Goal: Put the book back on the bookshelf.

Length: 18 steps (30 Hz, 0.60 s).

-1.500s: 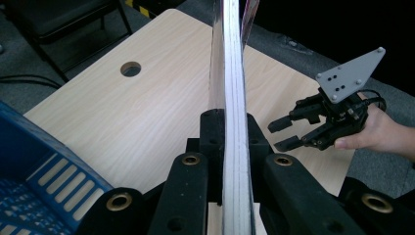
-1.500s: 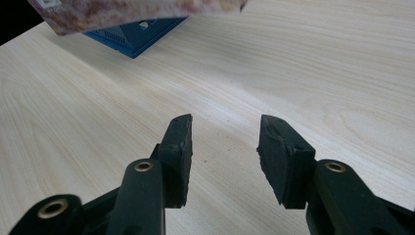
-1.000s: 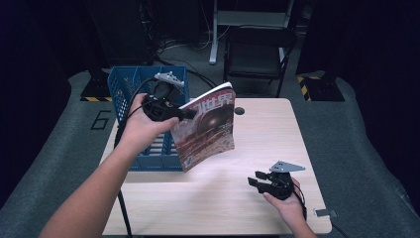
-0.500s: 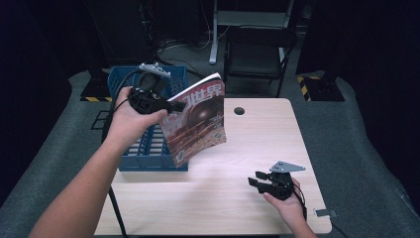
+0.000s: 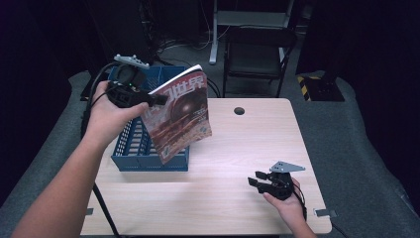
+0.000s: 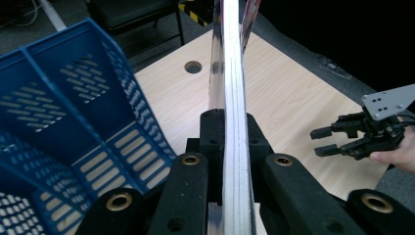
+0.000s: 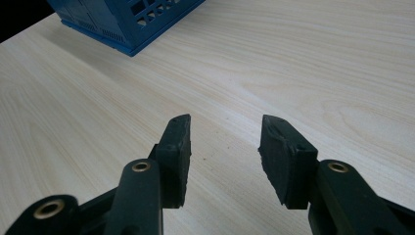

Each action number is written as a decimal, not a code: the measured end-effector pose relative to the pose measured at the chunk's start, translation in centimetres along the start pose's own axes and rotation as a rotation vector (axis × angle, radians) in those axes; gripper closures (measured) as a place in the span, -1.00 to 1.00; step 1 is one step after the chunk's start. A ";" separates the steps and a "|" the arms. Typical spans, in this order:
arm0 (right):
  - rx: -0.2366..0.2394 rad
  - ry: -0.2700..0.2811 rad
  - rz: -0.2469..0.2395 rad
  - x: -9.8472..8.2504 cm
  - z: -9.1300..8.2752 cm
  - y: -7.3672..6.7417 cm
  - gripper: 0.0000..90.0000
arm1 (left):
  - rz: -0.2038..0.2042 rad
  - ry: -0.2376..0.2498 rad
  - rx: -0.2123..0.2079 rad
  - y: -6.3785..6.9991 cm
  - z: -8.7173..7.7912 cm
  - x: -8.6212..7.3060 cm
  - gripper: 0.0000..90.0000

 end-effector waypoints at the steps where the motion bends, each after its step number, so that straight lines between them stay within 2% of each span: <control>1: -0.001 0.002 0.000 0.0 0.0 0.0 0.22 | -0.007 0.002 0.006 -0.2 -0.2 -0.1 0.87; 11: -0.002 0.001 -0.003 0.0 0.1 0.0 0.21 | -0.070 0.009 0.063 -2.6 -1.3 -1.8 0.87; 16: -0.002 -0.003 -0.005 0.0 0.2 -0.1 0.21 | -0.091 -0.007 0.090 -3.8 -1.7 -2.5 0.87; 18: -0.005 -0.004 -0.008 0.0 0.2 0.0 0.21 | -0.112 -0.001 0.104 -4.3 -1.9 -2.7 0.87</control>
Point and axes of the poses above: each handheld gripper's, and its own axes: z roughly forward along the jaws, x roughly out of its top, y roughly to its right, the point moved 4 cm from there along z, roughly forward along the jaws, and after that the axes turned 5 degrees about x, right-handed, at the moved point
